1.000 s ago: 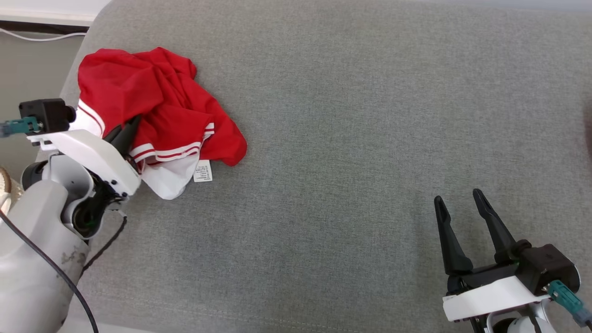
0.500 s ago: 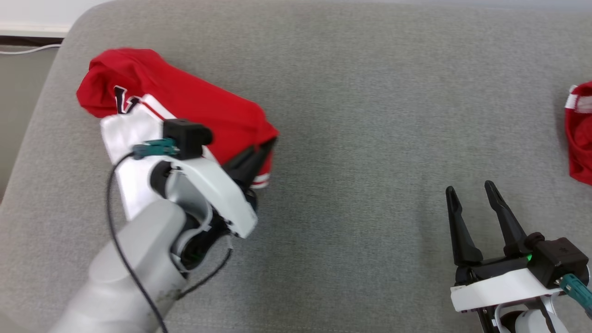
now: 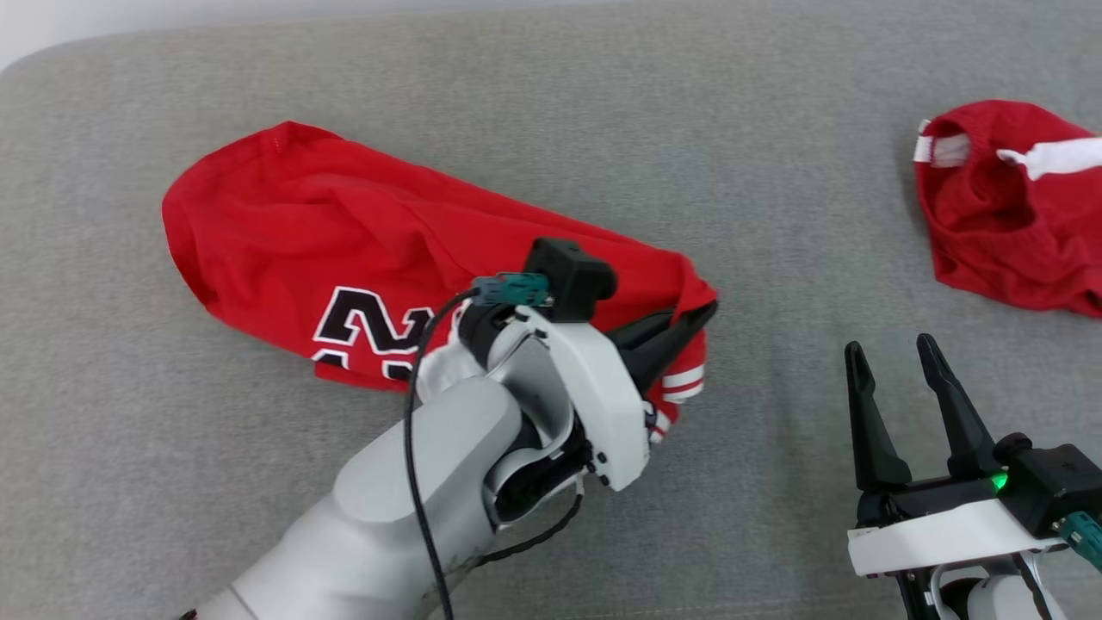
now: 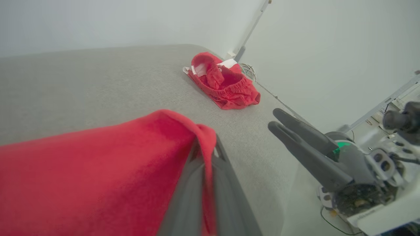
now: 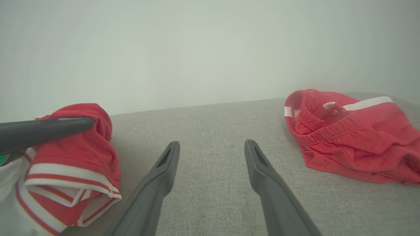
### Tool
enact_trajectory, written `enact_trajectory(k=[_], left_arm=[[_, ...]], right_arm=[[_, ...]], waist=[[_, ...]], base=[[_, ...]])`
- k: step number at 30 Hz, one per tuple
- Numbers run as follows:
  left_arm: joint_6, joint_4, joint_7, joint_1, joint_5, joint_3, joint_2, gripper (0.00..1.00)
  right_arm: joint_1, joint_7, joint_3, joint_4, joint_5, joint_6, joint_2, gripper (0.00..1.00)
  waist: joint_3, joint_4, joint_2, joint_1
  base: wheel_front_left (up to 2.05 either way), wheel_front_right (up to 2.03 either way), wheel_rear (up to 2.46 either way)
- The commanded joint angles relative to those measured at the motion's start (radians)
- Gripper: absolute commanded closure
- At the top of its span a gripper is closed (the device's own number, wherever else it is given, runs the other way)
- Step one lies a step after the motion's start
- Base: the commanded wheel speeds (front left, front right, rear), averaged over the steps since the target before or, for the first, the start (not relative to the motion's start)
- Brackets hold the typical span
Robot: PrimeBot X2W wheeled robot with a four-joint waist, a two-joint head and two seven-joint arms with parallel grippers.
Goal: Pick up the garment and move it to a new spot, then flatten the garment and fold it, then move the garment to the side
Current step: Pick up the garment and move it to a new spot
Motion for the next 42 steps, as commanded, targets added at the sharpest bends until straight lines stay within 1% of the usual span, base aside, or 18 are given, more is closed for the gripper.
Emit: enact_trajectory(k=[1,6,11,15,19,20,21,22,28,30,32,33,36,42], left_arm=[[-0.006,-0.015,-0.010,-0.058,0.010,0.015,-0.006,1.00],[-0.009,0.012,-0.039,-0.110,0.004,-0.030,-0.036,1.00],[-0.010,0.046,-0.083,-0.139,-0.023,-0.070,-0.044,1.00],[-0.007,0.067,-0.142,-0.157,-0.038,-0.108,-0.045,1.00],[0.001,0.138,-0.165,-0.164,-0.061,-0.146,-0.045,1.00],[0.002,0.154,-0.172,-0.167,-0.062,-0.154,-0.045,0.67],[0.002,0.167,-0.176,-0.170,-0.064,-0.164,-0.045,0.16],[0.001,0.178,-0.179,-0.175,-0.060,-0.177,-0.045,0.00],[-0.001,0.188,-0.246,-0.195,-0.019,-0.206,-0.038,0.00],[0.011,0.165,-0.272,-0.194,0.006,-0.207,-0.015,0.00],[0.038,0.127,-0.292,-0.185,0.029,-0.201,0.020,0.00],[0.038,0.127,-0.292,-0.185,0.029,-0.201,0.020,0.00],[0.106,0.054,-0.313,-0.155,0.060,-0.179,0.094,0.00],[0.286,-0.117,-0.330,-0.026,0.086,-0.101,0.284,0.00]], right_arm=[[-0.018,-0.016,0.023,-0.023,0.012,0.000,-0.006,0.00],[-0.022,-0.020,0.028,-0.020,0.024,0.000,-0.006,0.00],[-0.025,-0.022,0.035,-0.015,0.035,0.000,-0.006,0.00],[-0.029,-0.023,0.034,-0.014,0.046,0.000,-0.006,0.00],[-0.039,-0.023,0.038,-0.016,0.053,0.000,-0.006,0.00],[-0.041,-0.023,0.038,-0.016,0.053,0.000,-0.006,0.00],[-0.043,-0.023,0.038,-0.015,0.054,0.000,-0.006,0.00],[-0.045,-0.023,0.036,-0.014,0.053,0.000,-0.006,0.00],[-0.043,-0.023,0.027,0.000,0.038,0.000,-0.006,0.00],[-0.039,-0.023,0.024,0.003,0.028,0.000,-0.006,0.00],[-0.036,-0.023,0.022,0.006,0.019,0.000,-0.006,0.00],[-0.036,-0.023,0.022,0.006,0.019,0.000,-0.006,0.00],[-0.028,-0.023,0.024,0.010,-0.007,0.000,-0.006,0.00],[-0.013,-0.023,0.055,0.012,-0.070,0.000,-0.006,0.00]], waist=[[0.011,-0.038,0.0000,0.0000],[0.027,-0.107,0.0000,0.0000],[0.047,-0.158,0.0000,0.0000],[0.065,-0.171,0.0000,0.0000],[0.079,-0.168,0.0000,0.0000],[0.080,-0.165,0.0000,0.0000],[0.080,-0.160,0.0000,0.0000],[0.077,-0.154,0.0000,0.0000],[0.047,-0.109,0.0000,0.0000],[0.031,-0.090,0.0000,0.0000],[0.015,-0.070,0.0000,0.0000],[0.015,-0.070,0.0000,0.0000],[-0.010,-0.039,0.0000,0.0000],[-0.061,0.018,0.0000,0.0000]], base=[[0.00,0.00,0.00],[0.00,0.00,0.00],[0.00,0.00,0.00],[0.00,0.00,0.00],[0.00,0.00,0.00],[0.00,0.00,0.00],[0.00,0.00,0.00],[0.00,0.00,0.00],[0.00,0.00,0.00],[0.00,0.00,0.00],[0.00,0.00,0.00],[0.00,0.00,0.00],[0.00,0.00,0.00],[0.00,0.00,0.00]])
